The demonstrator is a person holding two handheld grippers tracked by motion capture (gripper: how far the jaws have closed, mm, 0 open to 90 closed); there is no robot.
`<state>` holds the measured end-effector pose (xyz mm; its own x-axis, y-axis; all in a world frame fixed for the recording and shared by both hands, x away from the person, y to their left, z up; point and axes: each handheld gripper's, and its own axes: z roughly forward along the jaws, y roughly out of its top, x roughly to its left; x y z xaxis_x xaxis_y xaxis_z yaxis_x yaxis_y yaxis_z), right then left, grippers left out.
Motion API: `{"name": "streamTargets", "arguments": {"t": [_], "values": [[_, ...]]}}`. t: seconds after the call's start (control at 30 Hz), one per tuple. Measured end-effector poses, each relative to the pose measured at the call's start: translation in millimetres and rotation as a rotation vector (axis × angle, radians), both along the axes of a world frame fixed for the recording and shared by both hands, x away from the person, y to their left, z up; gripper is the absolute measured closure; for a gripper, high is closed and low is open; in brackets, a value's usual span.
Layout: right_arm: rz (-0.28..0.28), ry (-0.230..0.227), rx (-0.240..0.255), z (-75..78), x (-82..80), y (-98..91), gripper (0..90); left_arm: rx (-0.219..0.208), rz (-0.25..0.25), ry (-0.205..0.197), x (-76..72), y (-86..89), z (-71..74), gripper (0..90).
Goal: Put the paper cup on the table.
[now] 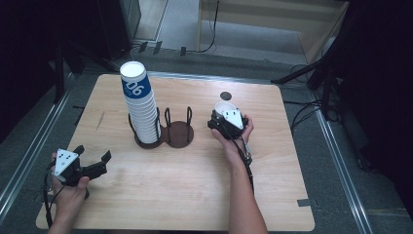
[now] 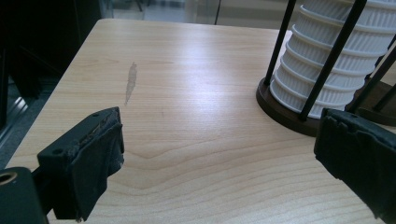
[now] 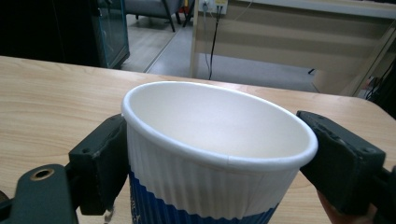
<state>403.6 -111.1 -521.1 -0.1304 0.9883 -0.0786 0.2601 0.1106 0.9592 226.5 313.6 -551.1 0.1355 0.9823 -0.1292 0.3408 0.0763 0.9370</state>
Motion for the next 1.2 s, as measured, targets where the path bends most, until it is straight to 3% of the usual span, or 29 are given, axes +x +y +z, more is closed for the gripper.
{"name": "streamTargets", "arguments": {"t": [0.13,0.3,0.5,0.67,0.77,0.83,0.9,1.03,1.2], "values": [[-0.01,0.027,-0.014,-4.8,1.7,-1.4,14.8,-0.001,0.001,0.005,0.1,0.0,0.1,2.6],[-0.025,0.029,-0.006,-5.1,0.1,-1.1,14.5,0.0,-0.009,0.008,0.2,0.0,0.1,2.6],[-0.005,0.059,0.012,-4.6,-5.4,-3.8,13.8,0.0,-0.008,0.012,0.3,0.0,0.2,2.6],[-0.004,0.09,-0.037,-7.5,-10.2,-4.5,14.4,-0.001,0.0,0.014,1.1,-0.2,0.2,2.6],[0.001,0.095,-0.042,-8.0,-12.4,-6.0,14.0,-0.006,0.002,0.013,1.2,0.0,0.1,2.5],[0.003,0.104,-0.029,-6.5,-12.7,-8.1,11.2,-0.005,0.001,0.013,1.1,0.1,0.1,2.5],[0.016,0.117,-0.012,-4.0,-12.6,-11.1,2.3,-0.004,-0.006,0.018,1.1,0.0,0.2,2.5],[0.071,0.133,0.041,4.5,-17.0,-14.1,0.0,-0.004,-0.008,0.028,1.5,-0.4,0.2,2.5],[0.074,0.158,0.039,12.4,-25.2,-16.1,0.0,0.004,-0.004,0.037,1.3,-1.0,0.3,2.5]]}}
